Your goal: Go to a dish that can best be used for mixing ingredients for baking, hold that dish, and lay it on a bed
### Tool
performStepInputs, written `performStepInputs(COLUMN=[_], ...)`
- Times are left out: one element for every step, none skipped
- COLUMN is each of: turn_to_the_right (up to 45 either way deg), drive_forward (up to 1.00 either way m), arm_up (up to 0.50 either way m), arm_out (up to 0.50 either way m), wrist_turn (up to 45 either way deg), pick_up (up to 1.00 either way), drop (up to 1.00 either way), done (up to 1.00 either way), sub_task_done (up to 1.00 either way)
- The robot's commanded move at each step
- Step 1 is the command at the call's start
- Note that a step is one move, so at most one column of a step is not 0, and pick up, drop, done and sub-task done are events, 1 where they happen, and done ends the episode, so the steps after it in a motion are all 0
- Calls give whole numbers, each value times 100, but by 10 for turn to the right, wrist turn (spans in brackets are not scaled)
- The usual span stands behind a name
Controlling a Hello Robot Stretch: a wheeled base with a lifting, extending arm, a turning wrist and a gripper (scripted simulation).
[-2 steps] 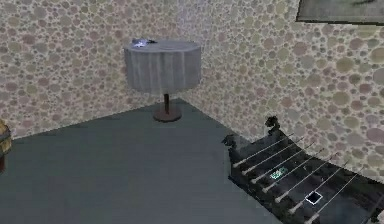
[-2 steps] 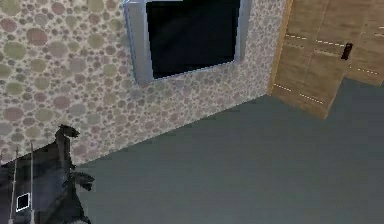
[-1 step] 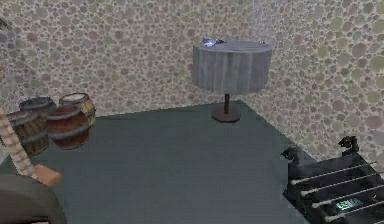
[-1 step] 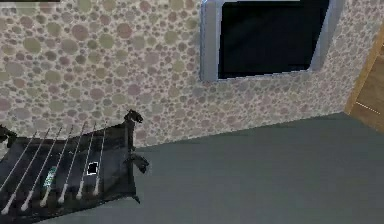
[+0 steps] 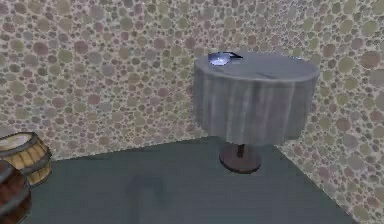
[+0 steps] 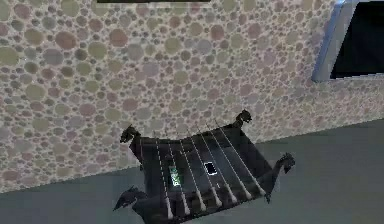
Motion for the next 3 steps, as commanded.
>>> performStepInputs(turn_to_the_right=[0, -450, -270], drive_forward=[75, 0, 0], arm_up=[0, 0, 0], arm_out=[0, 0, 0], wrist_turn=[0, 0, 0], pick_up=[0, 0, 0], drop=[0, 0, 0], done=[0, 0, 0], sub_task_done=[0, 0, 0])
